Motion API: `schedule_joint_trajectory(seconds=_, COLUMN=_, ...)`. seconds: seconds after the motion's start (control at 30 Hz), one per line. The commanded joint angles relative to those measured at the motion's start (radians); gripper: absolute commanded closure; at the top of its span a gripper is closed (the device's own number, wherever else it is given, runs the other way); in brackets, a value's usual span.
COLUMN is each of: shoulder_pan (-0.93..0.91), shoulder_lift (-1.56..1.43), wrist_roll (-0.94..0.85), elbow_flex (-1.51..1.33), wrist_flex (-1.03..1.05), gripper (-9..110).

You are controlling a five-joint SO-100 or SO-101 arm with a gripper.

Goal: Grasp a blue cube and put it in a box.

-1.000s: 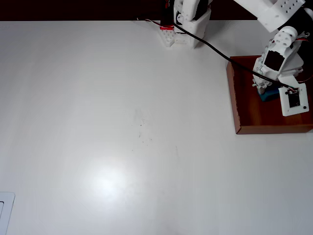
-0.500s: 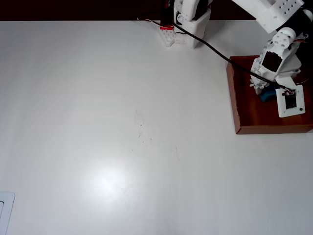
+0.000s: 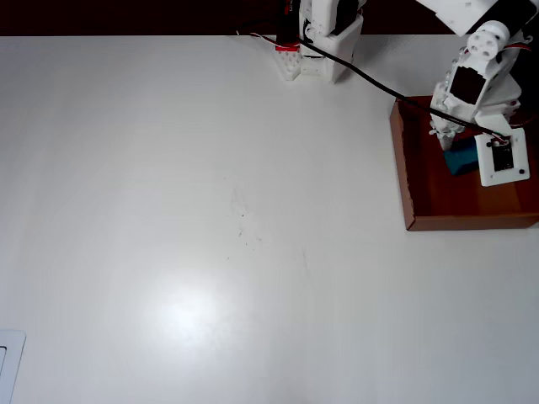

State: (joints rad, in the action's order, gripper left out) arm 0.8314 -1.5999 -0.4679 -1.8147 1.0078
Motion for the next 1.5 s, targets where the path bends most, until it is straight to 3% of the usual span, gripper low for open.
schedule_joint_trajectory(seconds=0.0, shoulder_pan=-0.006, shoulder_lift=-0.083, wrist_roll=0.005, elbow_flex=0.037, wrist_flex=0.025, gripper=70)
schedule_joint_trajectory(seconds=0.6, shoulder_pan=-0.034, shoulder_lift=-0.391, wrist_roll=-0.02, elbow_flex=0.005, wrist_flex=0.167, gripper=71)
schedule_joint_trajectory(seconds=1.47, shoulder_pan=-0.092, shoulder_lift=-0.68, wrist_roll=-0.04, elbow_flex=-0.063, wrist_flex=0.196, gripper=71)
